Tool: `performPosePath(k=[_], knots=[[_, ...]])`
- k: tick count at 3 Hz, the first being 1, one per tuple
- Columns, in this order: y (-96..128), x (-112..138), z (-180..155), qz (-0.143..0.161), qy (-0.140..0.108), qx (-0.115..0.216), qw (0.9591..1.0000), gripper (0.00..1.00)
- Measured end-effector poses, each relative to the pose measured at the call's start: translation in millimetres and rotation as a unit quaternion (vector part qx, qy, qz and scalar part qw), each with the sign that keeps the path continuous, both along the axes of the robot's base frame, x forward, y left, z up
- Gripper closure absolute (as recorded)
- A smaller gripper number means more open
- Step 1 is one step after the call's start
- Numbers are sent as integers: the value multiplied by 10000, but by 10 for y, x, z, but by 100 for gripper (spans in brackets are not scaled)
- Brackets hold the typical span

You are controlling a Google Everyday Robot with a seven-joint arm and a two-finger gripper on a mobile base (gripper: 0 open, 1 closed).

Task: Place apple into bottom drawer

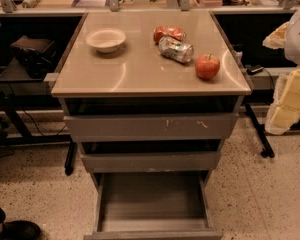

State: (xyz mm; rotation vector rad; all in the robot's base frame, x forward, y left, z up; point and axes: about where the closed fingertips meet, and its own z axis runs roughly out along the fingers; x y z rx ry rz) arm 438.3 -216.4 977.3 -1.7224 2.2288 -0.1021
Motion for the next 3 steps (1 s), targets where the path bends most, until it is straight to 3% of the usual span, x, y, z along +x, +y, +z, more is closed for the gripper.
performPosePath(k=[1,2,3], knots=[[0,1,0,1,0,2,10000,0],[37,399,-2,180,-109,459,9987,0],[29,652,17,186,-202,709,9971,0]])
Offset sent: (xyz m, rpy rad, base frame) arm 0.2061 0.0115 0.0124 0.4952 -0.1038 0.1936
